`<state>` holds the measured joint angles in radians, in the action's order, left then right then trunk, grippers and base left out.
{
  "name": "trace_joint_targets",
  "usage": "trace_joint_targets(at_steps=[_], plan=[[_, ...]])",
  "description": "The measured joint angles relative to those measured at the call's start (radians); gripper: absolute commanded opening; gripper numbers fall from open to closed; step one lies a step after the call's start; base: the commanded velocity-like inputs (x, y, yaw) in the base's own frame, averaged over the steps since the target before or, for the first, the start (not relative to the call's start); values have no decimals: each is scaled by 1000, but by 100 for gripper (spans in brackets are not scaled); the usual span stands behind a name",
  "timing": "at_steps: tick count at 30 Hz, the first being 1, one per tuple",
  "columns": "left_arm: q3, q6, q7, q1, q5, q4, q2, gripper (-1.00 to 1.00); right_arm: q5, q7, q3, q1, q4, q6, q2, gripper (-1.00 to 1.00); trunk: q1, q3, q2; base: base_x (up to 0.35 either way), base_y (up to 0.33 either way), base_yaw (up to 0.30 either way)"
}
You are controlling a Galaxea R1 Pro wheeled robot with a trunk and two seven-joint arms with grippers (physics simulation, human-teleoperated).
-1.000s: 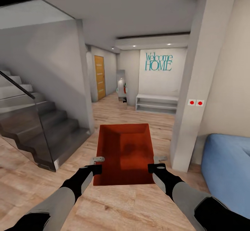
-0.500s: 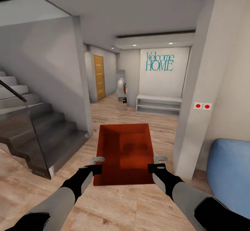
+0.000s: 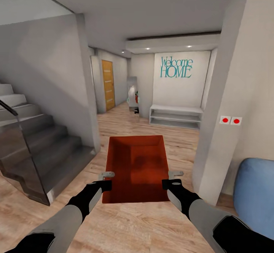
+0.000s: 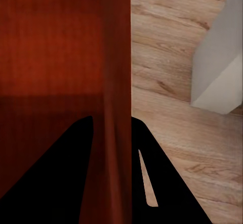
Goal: Move the two storage containers from the living room to the garage. In the garage, place one container on the floor and stack the other container on top of it (either order is fine).
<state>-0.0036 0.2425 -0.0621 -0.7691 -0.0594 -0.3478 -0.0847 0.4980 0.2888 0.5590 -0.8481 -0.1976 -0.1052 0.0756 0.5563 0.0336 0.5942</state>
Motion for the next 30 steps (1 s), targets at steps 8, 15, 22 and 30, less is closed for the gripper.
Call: trace_joint_targets(at_steps=[8,15,22,30], plan=[[-1,-1,0,0,-1,0,0,-100,0,0,0,0,0,0,0,-100,0,0,0,324,0,0],[0,0,0,0,0,0,0,-100,0,0,0,0,0,0,0,-100,0,0,0,324,0,0],[1,1,0,0,2,-1,-1,-100,-1,0,-1,0,0,0,0,-100,0,0,0,324,0,0],[1,0,0,0,2,-1,-1,-100,-1,0,-1,0,0,1,0,-100,0,0,0,324,0,-29]])
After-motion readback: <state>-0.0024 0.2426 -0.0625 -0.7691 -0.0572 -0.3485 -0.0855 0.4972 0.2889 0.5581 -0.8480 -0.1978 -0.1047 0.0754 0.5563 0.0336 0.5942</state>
